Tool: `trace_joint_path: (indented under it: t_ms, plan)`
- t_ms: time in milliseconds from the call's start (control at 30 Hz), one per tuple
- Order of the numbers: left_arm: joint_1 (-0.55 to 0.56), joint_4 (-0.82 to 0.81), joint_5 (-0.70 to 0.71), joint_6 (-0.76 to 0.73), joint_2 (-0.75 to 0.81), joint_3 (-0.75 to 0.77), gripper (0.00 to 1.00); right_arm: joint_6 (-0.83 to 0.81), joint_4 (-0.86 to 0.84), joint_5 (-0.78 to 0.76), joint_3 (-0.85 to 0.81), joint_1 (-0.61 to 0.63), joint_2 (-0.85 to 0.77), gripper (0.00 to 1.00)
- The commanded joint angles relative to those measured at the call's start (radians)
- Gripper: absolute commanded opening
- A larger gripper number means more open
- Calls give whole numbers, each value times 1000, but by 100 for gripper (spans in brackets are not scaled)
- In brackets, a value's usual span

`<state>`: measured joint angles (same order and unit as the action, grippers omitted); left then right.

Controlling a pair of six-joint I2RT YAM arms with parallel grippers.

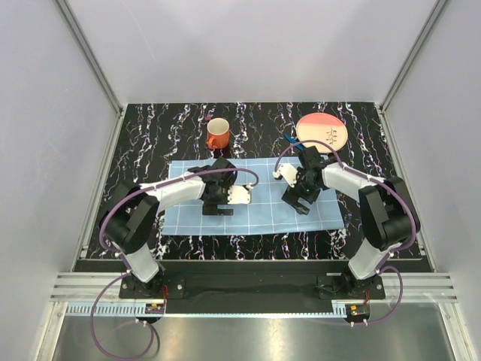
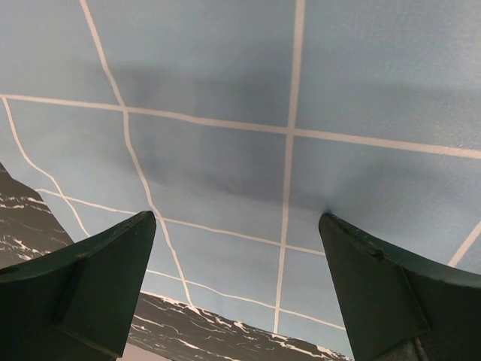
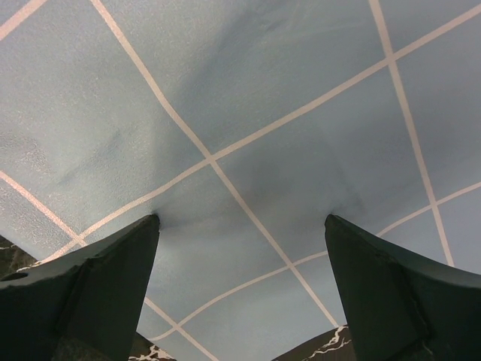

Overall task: Set the dinner table for one person
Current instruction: Flatten out the napkin at the center of the board.

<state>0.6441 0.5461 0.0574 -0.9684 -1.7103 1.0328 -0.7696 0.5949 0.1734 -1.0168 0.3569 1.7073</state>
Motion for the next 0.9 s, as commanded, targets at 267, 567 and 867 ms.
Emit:
trace_joint_path:
  t_ms: [267,567,867]
  plan:
    - [66,2,-50,40,9,-17,99,24,62,-25,93,-7,-80,100]
    - [88,5,-37,80,44,-56,99,24,62,-18,127,-7,-109,100]
    - [28,-48,48,118,60,37,99,7,63,-64,32,-6,-135,100]
